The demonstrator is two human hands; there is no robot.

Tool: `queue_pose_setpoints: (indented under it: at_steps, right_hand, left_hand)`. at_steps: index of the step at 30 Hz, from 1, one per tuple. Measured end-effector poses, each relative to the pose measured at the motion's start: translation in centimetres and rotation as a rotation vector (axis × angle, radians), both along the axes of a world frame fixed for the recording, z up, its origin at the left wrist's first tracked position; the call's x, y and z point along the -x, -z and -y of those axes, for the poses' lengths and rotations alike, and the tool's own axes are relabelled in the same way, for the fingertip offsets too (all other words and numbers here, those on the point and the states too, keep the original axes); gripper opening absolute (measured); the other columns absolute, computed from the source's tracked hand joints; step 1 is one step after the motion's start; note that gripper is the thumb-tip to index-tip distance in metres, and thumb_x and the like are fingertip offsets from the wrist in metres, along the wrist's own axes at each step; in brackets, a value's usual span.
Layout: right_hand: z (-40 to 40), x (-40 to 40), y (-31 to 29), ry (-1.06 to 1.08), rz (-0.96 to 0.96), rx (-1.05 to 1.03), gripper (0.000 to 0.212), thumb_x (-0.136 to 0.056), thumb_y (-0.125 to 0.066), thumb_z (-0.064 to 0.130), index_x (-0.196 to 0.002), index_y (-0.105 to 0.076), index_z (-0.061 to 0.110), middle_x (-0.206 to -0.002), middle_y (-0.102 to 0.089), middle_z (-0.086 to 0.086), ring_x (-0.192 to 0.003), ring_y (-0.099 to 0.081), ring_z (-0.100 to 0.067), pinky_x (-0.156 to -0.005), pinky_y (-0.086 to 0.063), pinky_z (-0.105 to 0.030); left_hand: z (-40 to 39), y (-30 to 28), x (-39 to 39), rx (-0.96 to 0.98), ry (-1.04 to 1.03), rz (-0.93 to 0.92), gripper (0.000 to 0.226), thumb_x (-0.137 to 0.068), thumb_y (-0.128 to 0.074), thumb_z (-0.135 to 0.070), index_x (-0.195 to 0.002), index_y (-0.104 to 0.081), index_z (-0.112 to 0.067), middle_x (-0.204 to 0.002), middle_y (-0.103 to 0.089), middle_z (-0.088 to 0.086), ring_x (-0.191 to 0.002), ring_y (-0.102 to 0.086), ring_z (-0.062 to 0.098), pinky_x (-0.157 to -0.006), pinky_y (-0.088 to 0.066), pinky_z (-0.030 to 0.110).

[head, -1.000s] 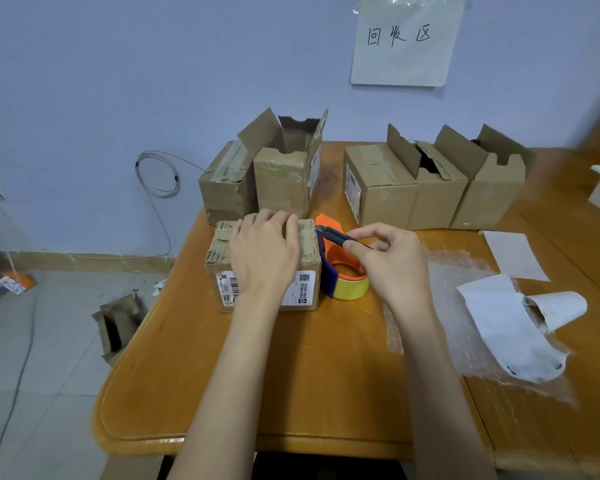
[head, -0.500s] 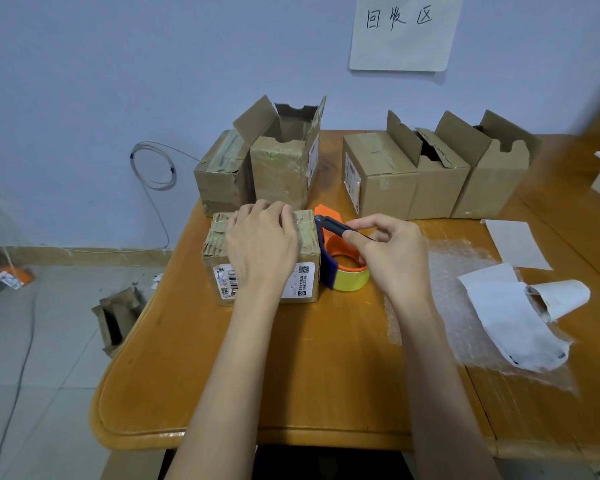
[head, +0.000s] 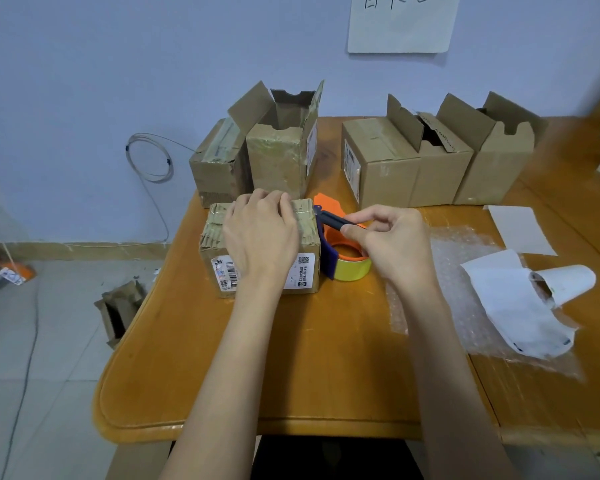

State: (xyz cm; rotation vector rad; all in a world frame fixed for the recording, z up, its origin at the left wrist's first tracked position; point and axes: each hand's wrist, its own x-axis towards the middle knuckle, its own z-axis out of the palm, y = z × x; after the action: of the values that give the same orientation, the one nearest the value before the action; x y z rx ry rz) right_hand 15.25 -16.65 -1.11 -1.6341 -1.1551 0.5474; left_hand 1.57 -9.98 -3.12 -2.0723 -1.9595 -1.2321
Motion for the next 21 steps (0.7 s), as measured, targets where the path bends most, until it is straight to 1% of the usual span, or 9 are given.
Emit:
queue_pose_setpoints:
  at_steps: [4, 7, 12, 15, 21]
  right_hand:
    - [-0.2, -0.5, -0.4, -0.024, 0.027, 0.012, 0.006, -0.078, -0.078, 0.016, -0.084, -0.076, 0.017, -0.056, -0.062, -0.010, -0.053, -0.050, -0.016, -0.059, -0.049, -0.032]
    - [-0.4, -0.7, -0.6, -0.031, 0.019, 0.020, 0.007, -0.075, -0.080, 0.015, -0.081, -0.076, 0.016, -0.054, -0.058, -0.007, -0.053, -0.048, -0.017, -0.058, -0.044, -0.031]
    - [0.1, -0.7, -0.8, -0.051, 0.024, 0.041, 0.008, -0.076, -0.079, 0.014, -0.083, -0.076, 0.014, -0.050, -0.055, 0.000, -0.051, -0.047, -0.015, -0.056, -0.040, -0.026]
    - [0.3, -0.6, -1.0, -0.060, 0.058, 0.045, 0.008, -0.077, -0.079, 0.015, -0.084, -0.075, 0.015, -0.050, -0.054, 0.001, -0.049, -0.046, -0.013, -0.054, -0.039, -0.024]
    - [0.5, -0.6, -1.7, -0.088, 0.069, 0.078, 0.007, -0.077, -0.079, 0.014, -0.083, -0.075, 0.015, -0.050, -0.053, 0.000, -0.048, -0.045, -0.014, -0.055, -0.040, -0.027]
  left_hand:
    - [0.1, 0.0, -0.1, 0.003, -0.018, 0.004, 0.036, -0.098, -0.040, -0.029, -0.094, -0.076, -0.022, -0.095, -0.071, 0.000, -0.096, -0.060, 0.021, -0.078, -0.043, 0.035]
    - [0.1, 0.1, -0.1, 0.000, -0.020, 0.007, 0.037, -0.098, -0.040, -0.029, -0.097, -0.076, -0.022, -0.097, -0.071, 0.000, -0.097, -0.060, 0.021, -0.080, -0.042, 0.035]
    - [0.2, 0.1, -0.2, -0.008, -0.024, 0.016, 0.038, -0.098, -0.039, -0.030, -0.096, -0.076, -0.023, -0.097, -0.071, -0.001, -0.097, -0.060, 0.020, -0.080, -0.043, 0.036]
    - [0.2, 0.1, -0.1, -0.006, -0.017, 0.027, 0.037, -0.098, -0.039, -0.030, -0.096, -0.076, -0.023, -0.097, -0.071, -0.001, -0.097, -0.060, 0.020, -0.080, -0.043, 0.036]
    - [0.1, 0.1, -0.2, -0.007, -0.012, 0.051, 0.038, -0.098, -0.038, -0.030, -0.096, -0.076, -0.026, -0.097, -0.070, -0.004, -0.098, -0.059, 0.017, -0.079, -0.041, 0.032]
